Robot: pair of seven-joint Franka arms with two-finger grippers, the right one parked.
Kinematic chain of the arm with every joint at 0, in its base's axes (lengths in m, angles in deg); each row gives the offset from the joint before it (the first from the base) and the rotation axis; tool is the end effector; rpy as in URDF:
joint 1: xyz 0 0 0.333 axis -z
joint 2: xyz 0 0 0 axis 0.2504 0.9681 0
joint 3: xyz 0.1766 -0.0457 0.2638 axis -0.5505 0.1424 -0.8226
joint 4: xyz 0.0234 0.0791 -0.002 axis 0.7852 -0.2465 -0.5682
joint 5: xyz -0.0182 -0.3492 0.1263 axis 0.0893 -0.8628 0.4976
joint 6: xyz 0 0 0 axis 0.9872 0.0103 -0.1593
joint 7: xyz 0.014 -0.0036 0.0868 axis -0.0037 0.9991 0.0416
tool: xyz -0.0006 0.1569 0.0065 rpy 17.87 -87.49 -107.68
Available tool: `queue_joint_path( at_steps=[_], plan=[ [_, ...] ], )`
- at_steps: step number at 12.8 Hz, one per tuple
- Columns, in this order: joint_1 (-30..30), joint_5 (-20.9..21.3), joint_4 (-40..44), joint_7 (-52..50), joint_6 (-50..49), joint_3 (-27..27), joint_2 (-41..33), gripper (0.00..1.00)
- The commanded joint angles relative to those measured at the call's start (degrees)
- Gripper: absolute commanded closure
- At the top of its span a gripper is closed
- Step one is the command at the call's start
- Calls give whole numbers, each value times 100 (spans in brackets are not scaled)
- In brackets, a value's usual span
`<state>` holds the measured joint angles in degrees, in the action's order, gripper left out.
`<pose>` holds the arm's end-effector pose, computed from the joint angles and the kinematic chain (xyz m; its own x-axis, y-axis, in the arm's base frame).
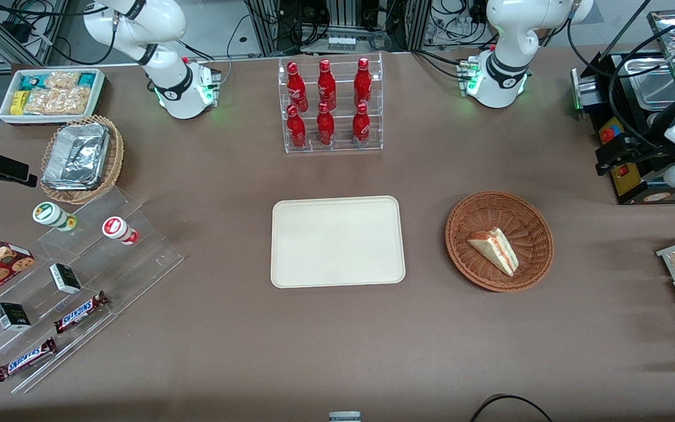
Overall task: Place sandwich from basket to tray
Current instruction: 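Move the left gripper down over the sandwich in the wicker basket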
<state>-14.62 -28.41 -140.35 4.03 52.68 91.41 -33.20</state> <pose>0.5307 -0.0283 0.5909 0.9987 0.0412 -0.0310 0.0401 -0.9986 -0.0353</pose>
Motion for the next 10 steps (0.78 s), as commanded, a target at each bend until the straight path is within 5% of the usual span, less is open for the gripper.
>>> queue_joint_path(
  at_steps=[1,5,10],
  plan=[
    [73,0,-57,46,-187,-48,-13,0],
    [91,26,-374,-216,6,5,283,0],
    [135,79,-2463,-1812,2804,435,170,0]
  ],
)
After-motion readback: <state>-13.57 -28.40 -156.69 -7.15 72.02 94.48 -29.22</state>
